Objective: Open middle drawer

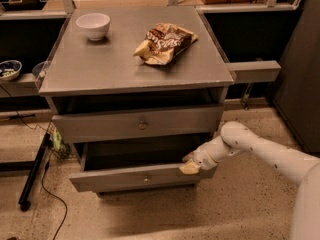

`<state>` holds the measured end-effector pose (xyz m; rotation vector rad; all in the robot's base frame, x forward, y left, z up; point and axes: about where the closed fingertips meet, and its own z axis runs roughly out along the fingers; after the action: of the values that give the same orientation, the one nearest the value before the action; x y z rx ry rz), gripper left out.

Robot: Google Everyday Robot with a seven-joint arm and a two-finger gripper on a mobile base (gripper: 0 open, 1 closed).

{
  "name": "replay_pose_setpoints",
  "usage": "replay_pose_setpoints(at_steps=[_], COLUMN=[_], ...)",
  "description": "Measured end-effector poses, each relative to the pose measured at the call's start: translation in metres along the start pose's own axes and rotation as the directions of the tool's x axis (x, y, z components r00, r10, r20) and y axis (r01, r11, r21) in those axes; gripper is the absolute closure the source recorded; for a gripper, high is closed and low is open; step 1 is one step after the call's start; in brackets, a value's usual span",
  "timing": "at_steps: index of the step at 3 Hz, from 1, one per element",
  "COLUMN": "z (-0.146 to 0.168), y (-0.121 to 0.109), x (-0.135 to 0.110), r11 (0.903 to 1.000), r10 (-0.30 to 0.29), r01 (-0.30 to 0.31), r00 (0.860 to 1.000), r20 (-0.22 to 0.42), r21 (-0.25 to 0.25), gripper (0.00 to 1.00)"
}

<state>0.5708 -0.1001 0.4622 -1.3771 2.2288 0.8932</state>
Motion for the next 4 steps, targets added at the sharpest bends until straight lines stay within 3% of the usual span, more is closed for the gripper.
replay_pose_setpoints(at_steps=[4], z=[-0.010], y=[-0.025], x=[-0.002], r11=[1.0000], r10=[0.000], r01=[0.000], r00=[1.000], r20=[0.000], r21=[0.000], gripper=[1.00])
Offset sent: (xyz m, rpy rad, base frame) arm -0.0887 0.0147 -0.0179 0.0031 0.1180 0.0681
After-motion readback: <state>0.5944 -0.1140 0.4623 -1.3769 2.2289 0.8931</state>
